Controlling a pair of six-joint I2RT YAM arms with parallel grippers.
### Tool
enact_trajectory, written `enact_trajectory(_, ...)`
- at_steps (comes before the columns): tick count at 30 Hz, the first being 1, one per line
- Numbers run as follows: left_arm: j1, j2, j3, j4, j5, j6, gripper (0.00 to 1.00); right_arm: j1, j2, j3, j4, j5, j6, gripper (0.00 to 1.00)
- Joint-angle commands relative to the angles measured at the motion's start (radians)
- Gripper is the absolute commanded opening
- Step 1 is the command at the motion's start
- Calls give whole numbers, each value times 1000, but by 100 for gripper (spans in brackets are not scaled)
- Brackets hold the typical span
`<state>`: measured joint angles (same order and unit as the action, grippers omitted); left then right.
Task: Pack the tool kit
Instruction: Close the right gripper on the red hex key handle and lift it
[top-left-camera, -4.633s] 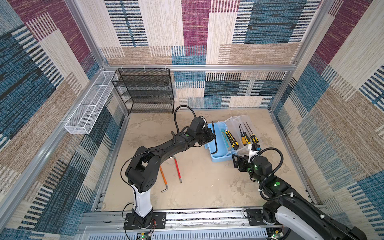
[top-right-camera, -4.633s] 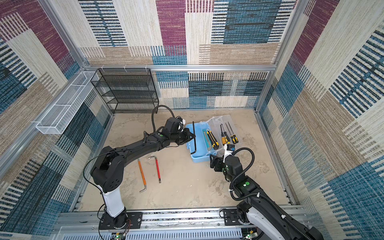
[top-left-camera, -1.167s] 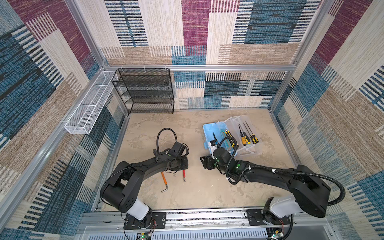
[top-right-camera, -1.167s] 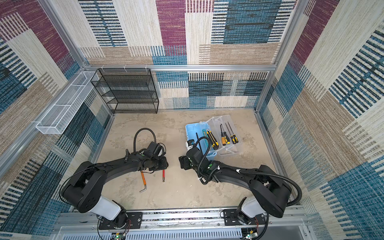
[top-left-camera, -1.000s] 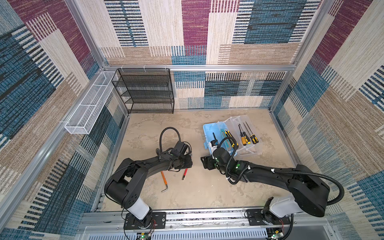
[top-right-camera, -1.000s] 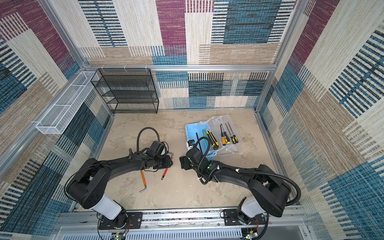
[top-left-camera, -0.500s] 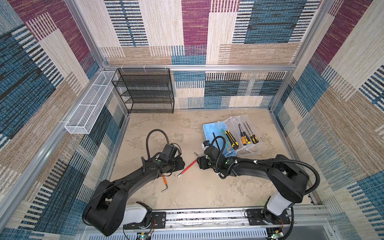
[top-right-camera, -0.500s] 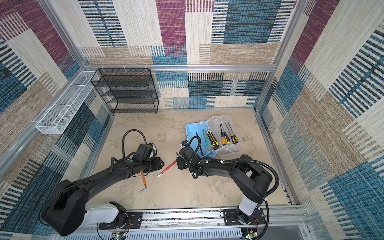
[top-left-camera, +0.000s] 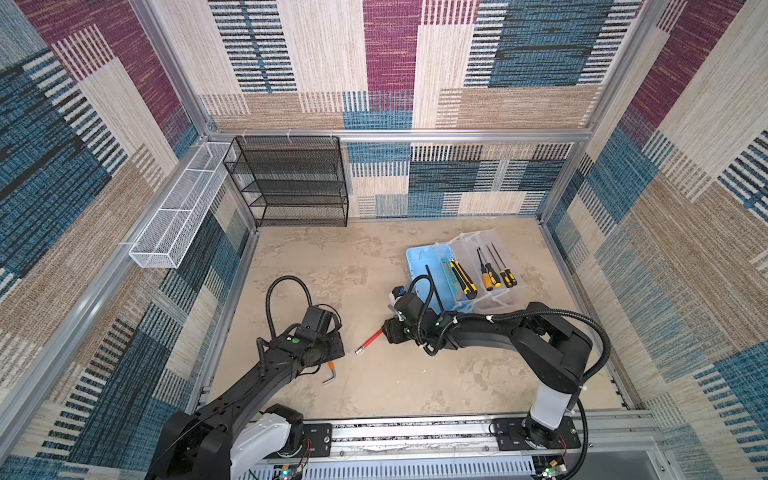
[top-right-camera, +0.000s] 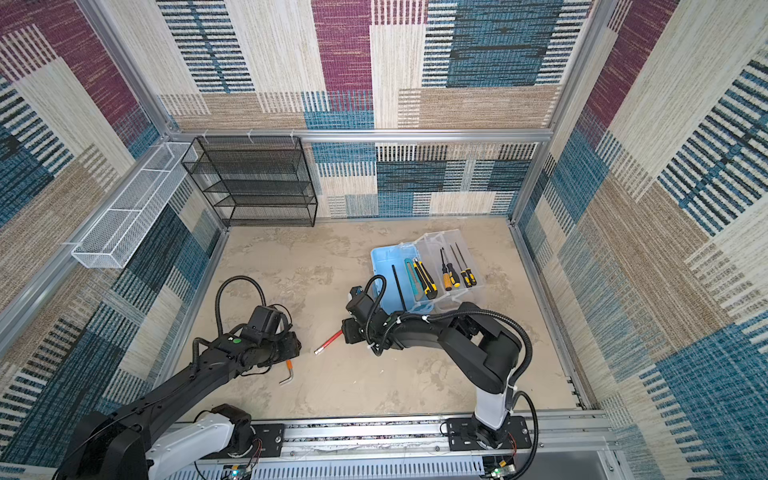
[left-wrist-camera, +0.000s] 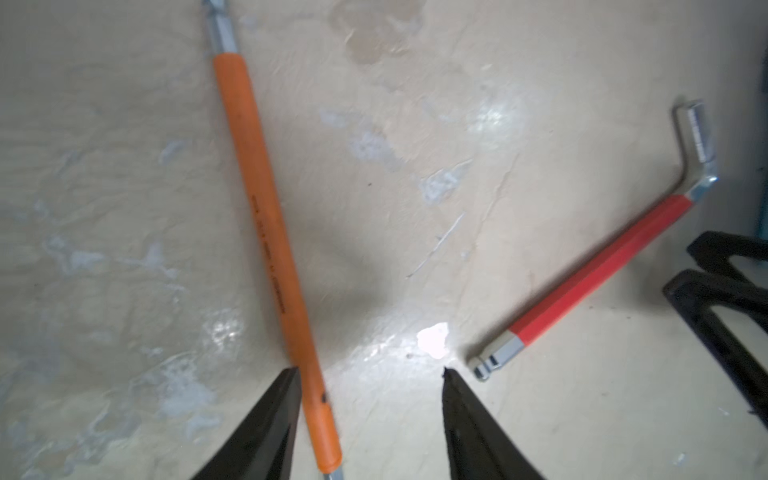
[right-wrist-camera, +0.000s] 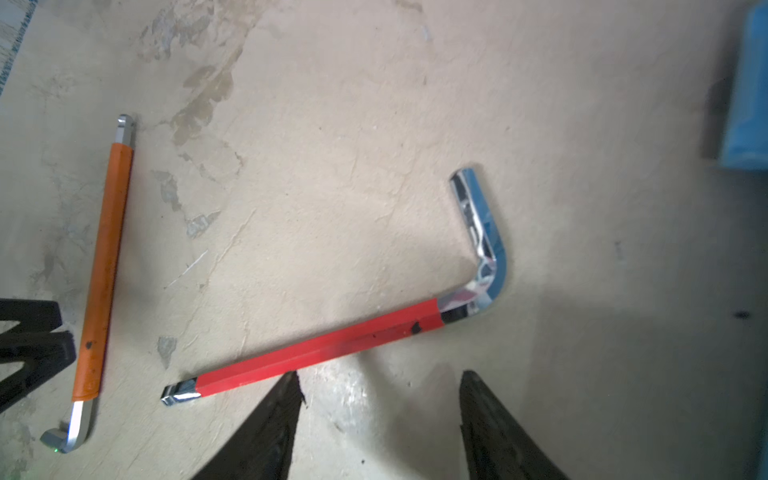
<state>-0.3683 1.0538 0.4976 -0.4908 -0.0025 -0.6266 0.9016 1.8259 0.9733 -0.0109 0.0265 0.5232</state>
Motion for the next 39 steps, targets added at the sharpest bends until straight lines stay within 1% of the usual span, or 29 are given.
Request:
enact_trajectory(1,3,-9,-17,-4,-13,-12,58,2,21,26,-12,-39,0,62)
enact_trajectory(4,2,-2,-8,15,9,-2,58,3,33,37,-14,-47,-3,62)
enact_trajectory(9,4,-1,10,-6,-11,6,58,3,82,90,-29,-49,-13,62)
enact_trajectory(11,3,-5,4,-11,-22,4,58,3,105,121,-43,-46,-25,61)
enact_trajectory(17,4,-15,-8,-15,-40,-9,57,3,174,208,-133,-7,-110,57)
enact_trajectory(21,4,-27,-13,-9,-37,-20,58,3,218,268,-185,22,-166,49)
enact_trajectory(26,6,-39,-14,-16,-50,-43,57,4,236,316,-226,28,-239,38)
enact_trajectory(30,12,-41,-18,-19,-53,-52,58,12,232,312,-249,38,-298,36)
enact_trajectory(36,16,-36,-18,-17,-47,-48,58,27,270,349,-293,60,-359,33)
enact_trajectory(39,16,-41,-19,-17,-46,-50,58,31,272,353,-295,68,-390,27)
